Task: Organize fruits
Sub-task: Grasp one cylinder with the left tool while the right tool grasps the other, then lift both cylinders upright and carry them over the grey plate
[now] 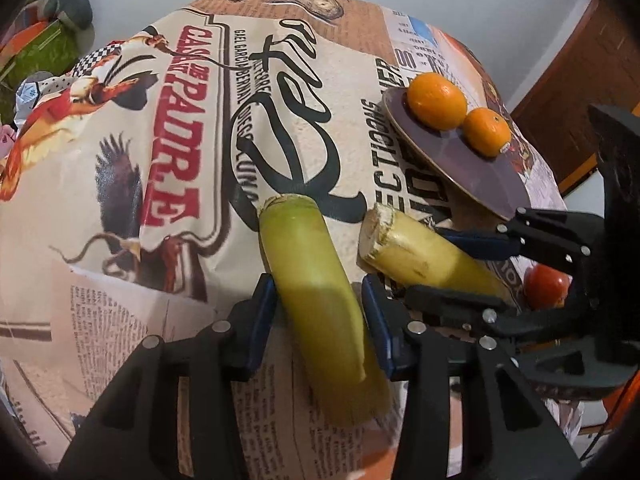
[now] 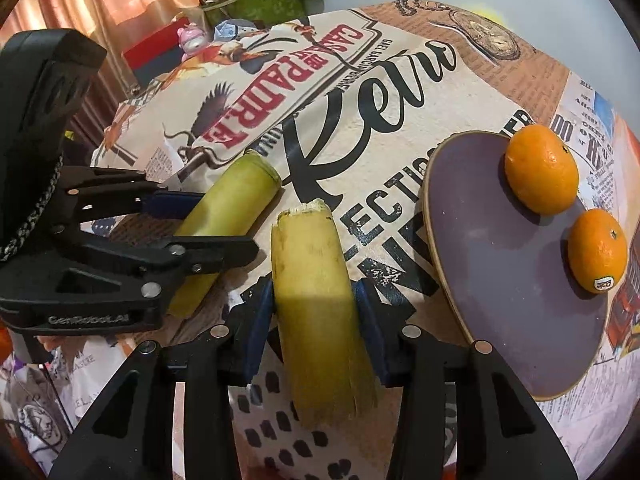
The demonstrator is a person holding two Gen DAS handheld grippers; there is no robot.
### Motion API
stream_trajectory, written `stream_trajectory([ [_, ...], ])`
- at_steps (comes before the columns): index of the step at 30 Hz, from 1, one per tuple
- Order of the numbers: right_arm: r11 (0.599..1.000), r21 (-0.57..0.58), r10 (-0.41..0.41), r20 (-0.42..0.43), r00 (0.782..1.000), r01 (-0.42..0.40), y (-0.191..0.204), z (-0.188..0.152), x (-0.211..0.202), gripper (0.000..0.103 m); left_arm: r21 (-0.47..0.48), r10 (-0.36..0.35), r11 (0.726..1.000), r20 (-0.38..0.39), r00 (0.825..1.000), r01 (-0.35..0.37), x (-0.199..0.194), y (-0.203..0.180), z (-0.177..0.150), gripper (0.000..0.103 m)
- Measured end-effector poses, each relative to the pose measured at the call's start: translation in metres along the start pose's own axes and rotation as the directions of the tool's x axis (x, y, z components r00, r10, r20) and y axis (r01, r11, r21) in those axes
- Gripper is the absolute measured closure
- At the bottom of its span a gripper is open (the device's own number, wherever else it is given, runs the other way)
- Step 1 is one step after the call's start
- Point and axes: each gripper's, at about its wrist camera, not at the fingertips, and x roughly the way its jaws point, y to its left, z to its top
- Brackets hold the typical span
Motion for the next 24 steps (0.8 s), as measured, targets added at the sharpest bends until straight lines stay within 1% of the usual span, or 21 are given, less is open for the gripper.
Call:
stream_trajectory([
  [3,1.000,0.015,-0.014,0.015,1.000,0.013,-0.002,-0.002,-0.004,0.065,-0.021,0.000,1.000,0.015,1.000,0.001,-0.001,0.001,0.000,0.061],
  [6,0.999,0.037,-0.022,0.052,0.998,0.020,-0.003,-0.005,-0.015,0.065,-0.040,-0.009,0.999,0.029,1.000,0.010,-0.006,0.001,-0.003,0.065],
  [7,0.999,0.042,-0.024,0.062,0.998,0.021,-0.004,-0.006,-0.019,0.066,-0.039,-0.008,0.999,0.033,0.999,0.010,-0.008,-0.001,-0.004,0.067],
  [10,0.997,0.065,-0.044,0.110,0.993,0.037,-0.006,-0.008,-0.036,0.066,-0.005,0.013,1.000,0.062,0.998,-0.013,-0.022,-0.011,-0.007,0.069],
  [14,0.992,0.121,-0.066,0.183,0.981,0.044,-0.014,-0.012,-0.064,0.068,0.028,-0.002,1.000,0.126,0.992,-0.001,-0.049,-0.027,-0.008,0.070],
  [19,0.981,0.186,-0.094,0.258,0.962,0.046,-0.023,-0.017,-0.097,0.068,0.070,0.000,0.997,0.206,0.978,-0.015,-0.081,-0.050,-0.006,0.070],
  [24,0.975,0.216,-0.127,0.308,0.943,0.060,-0.030,-0.022,-0.125,0.068,0.093,-0.014,0.996,0.253,0.967,-0.010,-0.099,-0.067,-0.003,0.070],
])
